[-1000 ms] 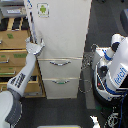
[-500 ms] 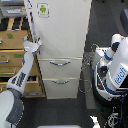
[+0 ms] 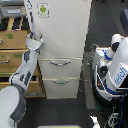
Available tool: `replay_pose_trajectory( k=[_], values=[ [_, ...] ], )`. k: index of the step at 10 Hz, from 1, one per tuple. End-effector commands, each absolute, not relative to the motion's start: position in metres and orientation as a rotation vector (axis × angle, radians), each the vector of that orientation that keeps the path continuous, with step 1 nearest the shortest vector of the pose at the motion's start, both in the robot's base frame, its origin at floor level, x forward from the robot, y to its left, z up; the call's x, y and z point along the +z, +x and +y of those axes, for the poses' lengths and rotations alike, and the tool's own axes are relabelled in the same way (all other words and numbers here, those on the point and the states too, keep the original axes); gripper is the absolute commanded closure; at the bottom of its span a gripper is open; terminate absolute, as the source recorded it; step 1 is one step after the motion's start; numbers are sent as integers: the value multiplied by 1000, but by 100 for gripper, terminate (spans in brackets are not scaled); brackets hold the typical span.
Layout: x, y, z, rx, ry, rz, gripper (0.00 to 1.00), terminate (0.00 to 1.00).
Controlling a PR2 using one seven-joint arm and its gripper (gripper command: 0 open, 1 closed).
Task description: Opening the fridge
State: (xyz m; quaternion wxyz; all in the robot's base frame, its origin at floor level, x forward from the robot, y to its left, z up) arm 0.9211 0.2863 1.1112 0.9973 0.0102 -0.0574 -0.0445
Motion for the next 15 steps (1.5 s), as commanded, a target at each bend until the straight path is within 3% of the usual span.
replay_pose_trajectory(
  k=[1, 15],
  values=[
    [1071, 930, 280, -98, 17, -75, 100, 0],
    [1068, 921, 283, -103, 38, -62, 100, 0]
  ],
)
